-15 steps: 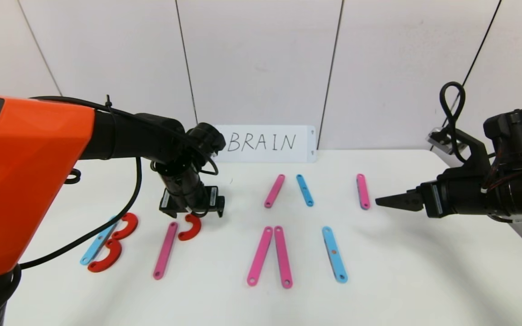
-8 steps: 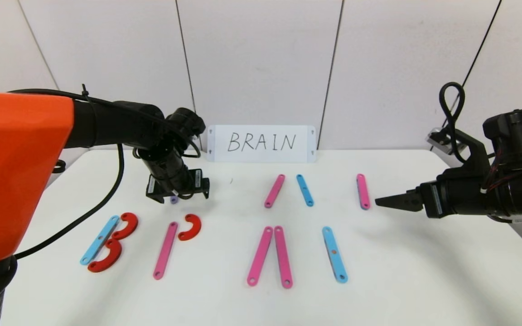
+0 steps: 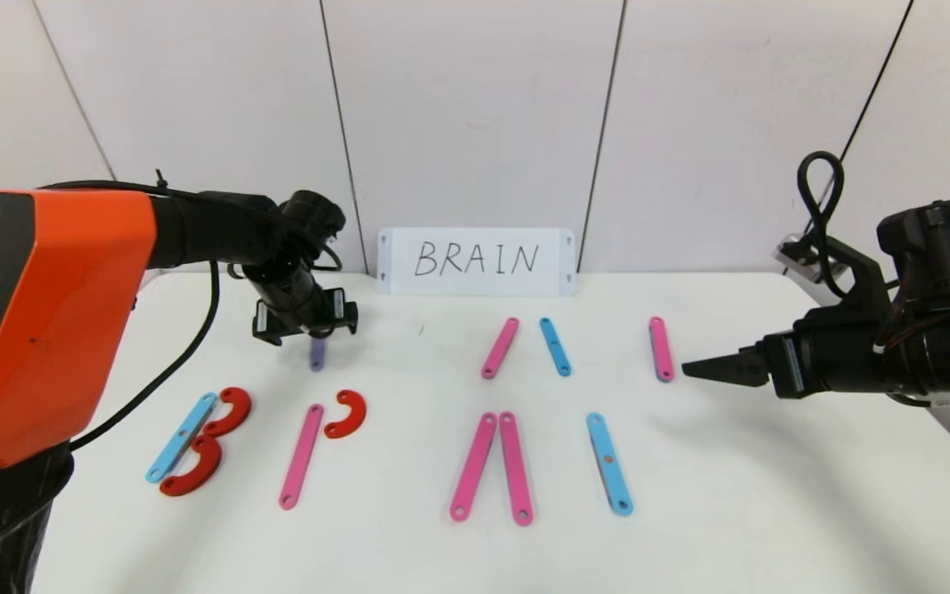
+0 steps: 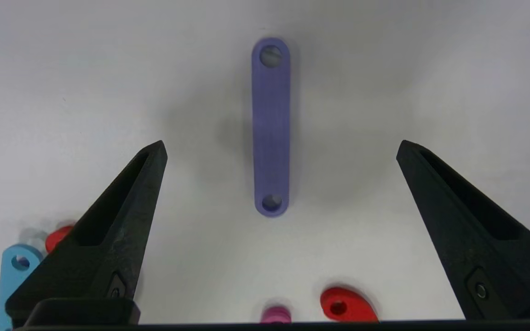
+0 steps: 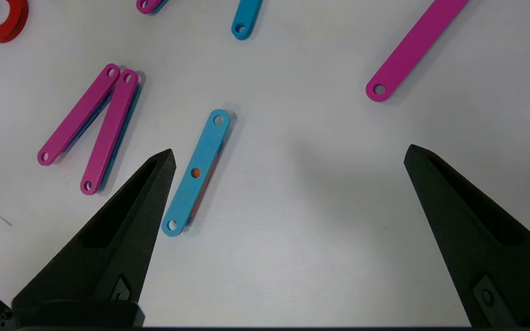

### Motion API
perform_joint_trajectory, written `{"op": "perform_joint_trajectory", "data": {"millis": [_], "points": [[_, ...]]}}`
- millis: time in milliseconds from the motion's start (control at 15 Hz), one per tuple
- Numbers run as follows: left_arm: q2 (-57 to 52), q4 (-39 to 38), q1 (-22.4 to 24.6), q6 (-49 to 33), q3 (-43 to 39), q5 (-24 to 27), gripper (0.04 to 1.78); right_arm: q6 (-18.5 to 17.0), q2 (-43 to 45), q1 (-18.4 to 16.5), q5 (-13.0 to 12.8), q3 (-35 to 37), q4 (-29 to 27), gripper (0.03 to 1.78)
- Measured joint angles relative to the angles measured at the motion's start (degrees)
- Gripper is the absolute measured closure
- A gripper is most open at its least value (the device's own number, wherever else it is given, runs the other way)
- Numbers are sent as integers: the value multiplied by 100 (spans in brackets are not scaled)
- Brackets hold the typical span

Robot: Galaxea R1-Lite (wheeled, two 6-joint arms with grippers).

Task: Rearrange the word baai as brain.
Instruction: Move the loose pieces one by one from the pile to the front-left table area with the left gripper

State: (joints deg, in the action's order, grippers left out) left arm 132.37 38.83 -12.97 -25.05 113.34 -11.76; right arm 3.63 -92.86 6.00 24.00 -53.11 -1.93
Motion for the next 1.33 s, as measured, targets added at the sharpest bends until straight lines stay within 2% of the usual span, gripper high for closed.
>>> {"op": "perform_joint_trajectory", "data": {"millis": [533, 667, 867, 1133, 1333], "points": [[243, -44, 79, 28, 6, -17, 8, 20, -6, 1, 0, 11, 0, 7], [291, -55, 82, 30, 6, -16, 17, 20, -4, 1, 0, 11, 0, 7], [327, -101, 84, 26, 15, -13, 50, 20, -2, 1, 0, 11, 2, 7], [344, -85, 85, 17, 6, -11, 121, 20, -4, 4, 0, 11, 0, 7], [363, -82, 85, 13, 6, -13, 153, 20, -4, 4, 2, 11, 0, 7]]}}
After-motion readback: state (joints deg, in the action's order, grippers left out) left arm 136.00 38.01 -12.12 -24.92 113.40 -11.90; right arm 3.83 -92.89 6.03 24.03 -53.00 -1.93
